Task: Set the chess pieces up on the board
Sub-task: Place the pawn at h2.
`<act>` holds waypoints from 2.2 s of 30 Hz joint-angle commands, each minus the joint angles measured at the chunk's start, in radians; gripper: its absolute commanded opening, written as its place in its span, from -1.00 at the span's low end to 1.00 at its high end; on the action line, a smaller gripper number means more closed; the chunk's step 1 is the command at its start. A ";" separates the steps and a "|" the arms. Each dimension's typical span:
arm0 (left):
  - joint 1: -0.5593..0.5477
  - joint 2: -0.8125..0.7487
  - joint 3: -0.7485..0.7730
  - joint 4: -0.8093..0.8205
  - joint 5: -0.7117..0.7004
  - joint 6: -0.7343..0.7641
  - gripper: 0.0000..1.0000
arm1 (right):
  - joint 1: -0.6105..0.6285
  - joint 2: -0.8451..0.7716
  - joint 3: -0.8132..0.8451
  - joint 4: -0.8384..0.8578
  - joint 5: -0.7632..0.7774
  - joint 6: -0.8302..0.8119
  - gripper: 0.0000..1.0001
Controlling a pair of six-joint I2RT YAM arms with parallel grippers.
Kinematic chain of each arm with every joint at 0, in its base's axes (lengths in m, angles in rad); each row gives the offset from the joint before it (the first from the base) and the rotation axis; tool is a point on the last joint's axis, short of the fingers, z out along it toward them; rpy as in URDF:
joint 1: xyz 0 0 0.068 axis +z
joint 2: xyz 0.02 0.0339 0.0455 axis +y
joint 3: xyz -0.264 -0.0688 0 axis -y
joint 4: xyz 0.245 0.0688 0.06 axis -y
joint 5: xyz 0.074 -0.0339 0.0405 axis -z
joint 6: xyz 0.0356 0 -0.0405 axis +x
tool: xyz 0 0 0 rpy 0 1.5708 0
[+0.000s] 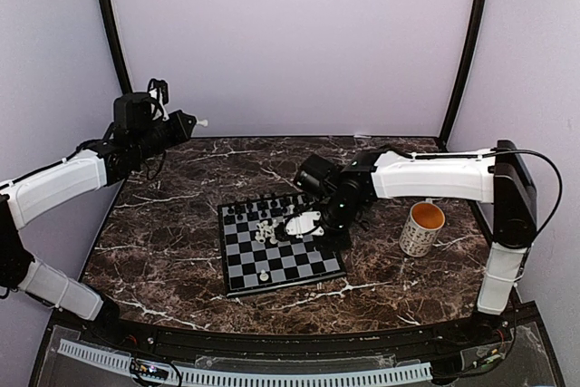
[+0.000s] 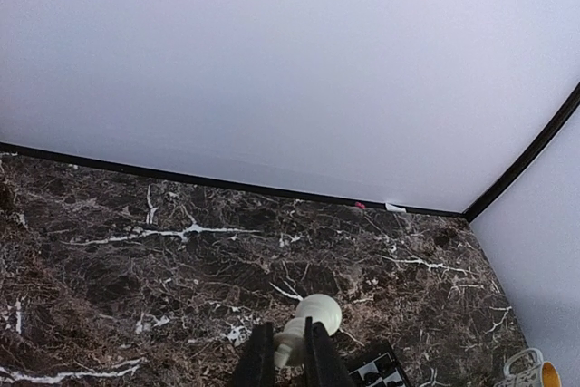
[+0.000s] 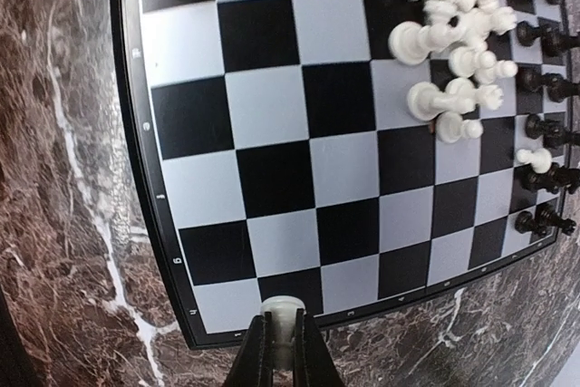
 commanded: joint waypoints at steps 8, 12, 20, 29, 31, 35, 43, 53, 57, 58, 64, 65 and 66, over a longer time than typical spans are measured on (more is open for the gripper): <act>0.021 -0.056 -0.023 -0.018 0.053 -0.005 -1.00 | 0.033 0.097 0.043 -0.146 0.175 -0.091 -1.00; 0.021 -0.054 -0.028 -0.014 0.088 -0.013 -1.00 | 0.033 0.097 0.031 -0.125 0.170 -0.087 -1.00; 0.021 -0.040 -0.030 -0.009 0.116 -0.025 -1.00 | 0.033 0.120 0.034 -0.107 0.151 -0.071 -1.00; 0.021 -0.039 -0.029 -0.008 0.126 -0.026 -1.00 | 0.033 0.144 0.040 -0.087 0.138 -0.066 -0.97; 0.021 -0.037 -0.029 -0.009 0.128 -0.025 -1.00 | 0.033 0.146 0.040 -0.083 0.137 -0.066 -0.94; 0.021 -0.038 -0.028 -0.010 0.131 -0.025 -1.00 | 0.033 0.150 0.038 -0.072 0.137 -0.067 -0.89; 0.021 -0.033 -0.027 -0.010 0.138 -0.027 -1.00 | 0.032 0.160 0.034 -0.059 0.159 -0.062 -0.74; 0.021 -0.030 -0.029 -0.009 0.145 -0.032 -1.00 | 0.033 0.162 0.031 -0.057 0.171 -0.058 -0.58; 0.022 -0.028 -0.028 -0.009 0.147 -0.032 -1.00 | 0.032 0.163 0.026 -0.046 0.179 -0.054 -0.55; 0.021 -0.028 -0.028 -0.009 0.149 -0.032 -1.00 | 0.032 0.163 0.026 -0.043 0.183 -0.052 -0.55; 0.021 -0.027 -0.028 -0.009 0.153 -0.033 -1.00 | 0.032 0.164 0.027 -0.038 0.187 -0.047 -0.55; 0.021 -0.027 -0.027 -0.009 0.154 -0.033 -1.00 | 0.033 0.163 0.027 -0.038 0.185 -0.047 -0.54; 0.021 -0.026 -0.028 -0.009 0.154 -0.033 -1.00 | 0.033 0.162 0.029 -0.039 0.181 -0.046 -0.54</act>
